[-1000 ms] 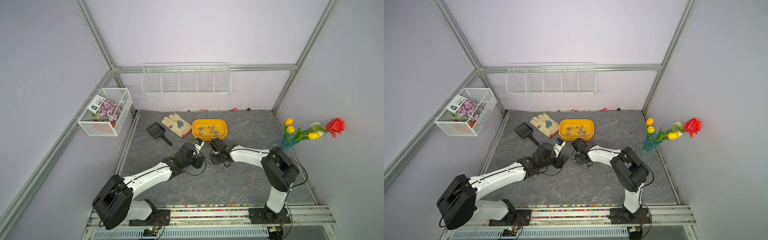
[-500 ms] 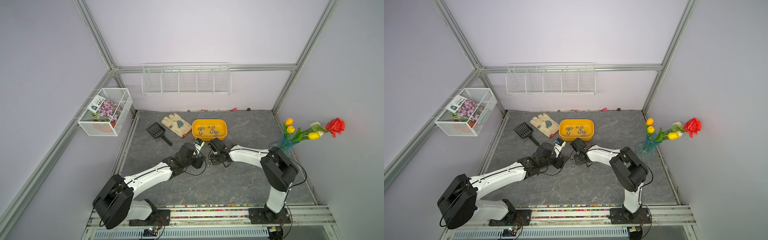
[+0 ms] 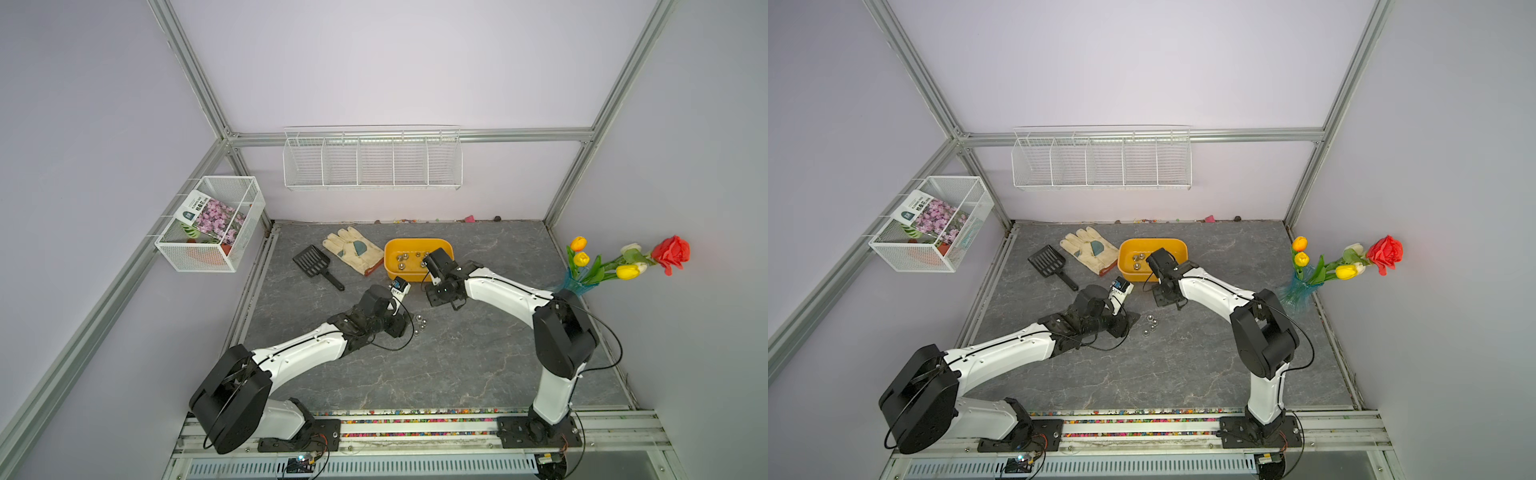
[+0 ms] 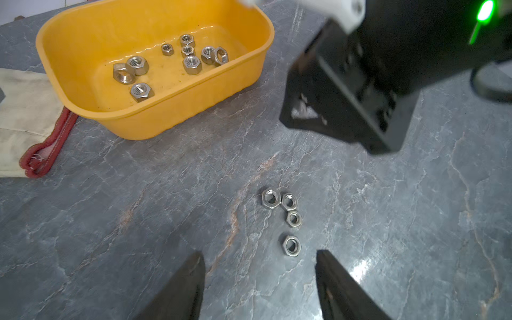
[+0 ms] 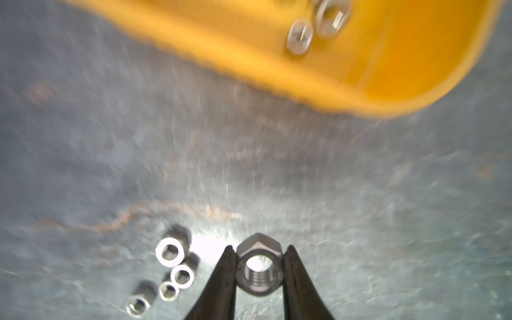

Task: Put the nuts on the desktop into the storage box
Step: Pick up the nut from the center of the board, then place the nut in the storage box.

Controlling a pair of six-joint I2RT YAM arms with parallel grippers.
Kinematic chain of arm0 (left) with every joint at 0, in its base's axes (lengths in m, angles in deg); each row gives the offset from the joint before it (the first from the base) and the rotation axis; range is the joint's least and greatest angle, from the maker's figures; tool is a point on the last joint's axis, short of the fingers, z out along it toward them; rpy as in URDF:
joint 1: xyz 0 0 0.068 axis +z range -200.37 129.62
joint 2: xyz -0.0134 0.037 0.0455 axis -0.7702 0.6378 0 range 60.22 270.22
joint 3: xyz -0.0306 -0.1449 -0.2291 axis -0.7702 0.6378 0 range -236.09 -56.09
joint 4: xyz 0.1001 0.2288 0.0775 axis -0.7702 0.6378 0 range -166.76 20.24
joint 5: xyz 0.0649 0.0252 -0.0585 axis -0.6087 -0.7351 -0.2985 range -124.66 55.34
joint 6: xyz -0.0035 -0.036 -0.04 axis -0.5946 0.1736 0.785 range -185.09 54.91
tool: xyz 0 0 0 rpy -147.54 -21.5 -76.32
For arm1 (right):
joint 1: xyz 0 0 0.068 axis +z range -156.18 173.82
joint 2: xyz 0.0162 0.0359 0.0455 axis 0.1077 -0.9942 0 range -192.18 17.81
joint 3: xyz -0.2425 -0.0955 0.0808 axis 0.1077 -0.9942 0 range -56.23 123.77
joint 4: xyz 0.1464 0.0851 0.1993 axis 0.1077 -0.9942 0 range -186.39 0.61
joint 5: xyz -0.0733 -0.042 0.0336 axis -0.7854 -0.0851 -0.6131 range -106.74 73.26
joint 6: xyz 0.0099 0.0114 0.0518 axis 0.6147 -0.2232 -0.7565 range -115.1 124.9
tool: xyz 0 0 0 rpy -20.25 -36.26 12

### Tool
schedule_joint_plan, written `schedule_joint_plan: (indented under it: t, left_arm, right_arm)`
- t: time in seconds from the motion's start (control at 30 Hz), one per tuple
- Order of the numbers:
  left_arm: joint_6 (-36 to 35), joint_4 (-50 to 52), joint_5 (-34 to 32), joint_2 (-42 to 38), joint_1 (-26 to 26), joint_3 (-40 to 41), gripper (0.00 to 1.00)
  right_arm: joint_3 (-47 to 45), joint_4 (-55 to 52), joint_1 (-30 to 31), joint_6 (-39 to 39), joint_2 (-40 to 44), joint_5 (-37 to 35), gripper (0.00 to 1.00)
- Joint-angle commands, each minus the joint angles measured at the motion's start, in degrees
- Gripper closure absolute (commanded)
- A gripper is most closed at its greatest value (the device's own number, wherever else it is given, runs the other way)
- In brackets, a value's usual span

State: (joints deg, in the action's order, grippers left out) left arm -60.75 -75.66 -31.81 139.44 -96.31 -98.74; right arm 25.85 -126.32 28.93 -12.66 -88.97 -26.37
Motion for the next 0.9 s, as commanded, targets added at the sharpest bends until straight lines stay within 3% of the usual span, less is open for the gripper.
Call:
schedule_joint_plan:
  t: [0.0, 0.5, 0.87]
  left_arm:
    - [-1.5, -1.8, 0.2, 1.3, -0.2, -2.3, 0.34]
    - [-3.8, -6.0, 2.5, 9.0, 0.4, -7.4, 0.34]
    - [-3.9, -6.5, 3.9, 12.1, 1.2, -9.5, 0.34]
  right_arm:
    - [6.1, -3.7, -1.7, 2.6, -2.7, -0.7, 0.77]
    - [38.0, -11.4, -7.6, 5.2, -25.7, 3.3, 0.76]
    - [42.5, -11.9, -10.0, 6.2, -32.1, 4.5, 0.75]
